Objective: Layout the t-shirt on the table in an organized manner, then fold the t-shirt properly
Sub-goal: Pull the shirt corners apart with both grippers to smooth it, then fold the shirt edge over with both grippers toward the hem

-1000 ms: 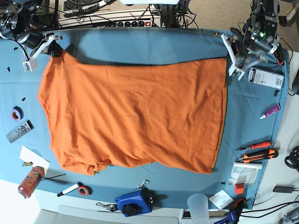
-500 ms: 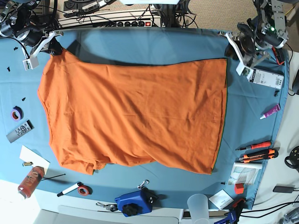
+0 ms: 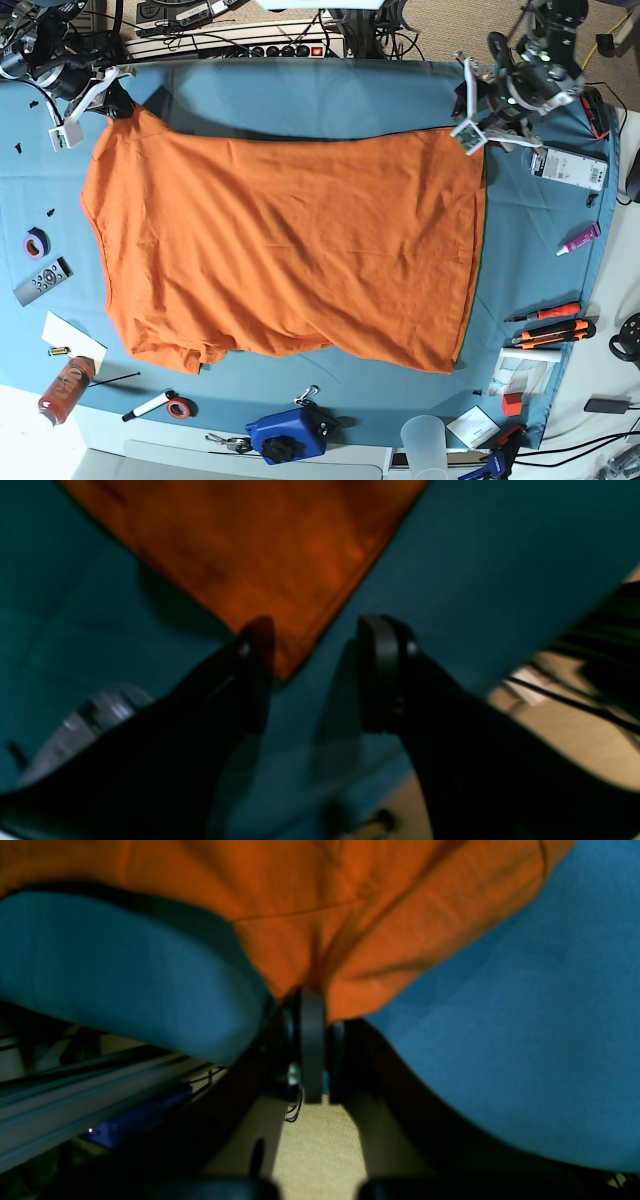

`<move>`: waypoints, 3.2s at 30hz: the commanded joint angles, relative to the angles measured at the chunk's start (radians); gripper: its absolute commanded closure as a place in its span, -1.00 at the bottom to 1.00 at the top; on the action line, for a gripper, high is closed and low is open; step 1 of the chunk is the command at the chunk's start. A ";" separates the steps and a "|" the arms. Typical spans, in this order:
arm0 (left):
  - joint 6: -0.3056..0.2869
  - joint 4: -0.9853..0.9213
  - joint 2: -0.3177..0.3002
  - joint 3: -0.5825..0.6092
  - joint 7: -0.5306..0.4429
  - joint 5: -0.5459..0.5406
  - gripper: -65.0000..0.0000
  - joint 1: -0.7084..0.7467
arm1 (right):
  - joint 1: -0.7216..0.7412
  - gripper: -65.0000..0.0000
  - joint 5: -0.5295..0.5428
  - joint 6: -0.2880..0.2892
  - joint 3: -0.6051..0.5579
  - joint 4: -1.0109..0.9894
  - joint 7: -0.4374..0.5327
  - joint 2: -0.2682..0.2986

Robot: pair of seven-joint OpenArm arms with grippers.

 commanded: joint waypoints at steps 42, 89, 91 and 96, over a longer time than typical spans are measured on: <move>0.623 0.126 -0.069 0.229 0.312 0.366 1.00 0.159 | -0.034 1.00 0.127 0.001 0.048 0.018 0.013 -0.030; 0.496 -0.065 -0.075 0.229 0.129 0.132 1.00 -0.332 | 0.428 1.00 -0.420 -0.014 -0.223 -0.072 0.241 -0.024; 0.468 -0.092 -0.074 0.229 0.098 0.114 1.00 -0.337 | 0.462 1.00 -0.419 -0.013 -0.222 -0.143 0.244 -0.025; 0.456 -0.169 -0.074 0.229 0.057 0.100 1.00 -0.372 | 0.549 1.00 -0.420 0.001 -0.223 -0.296 0.275 -0.025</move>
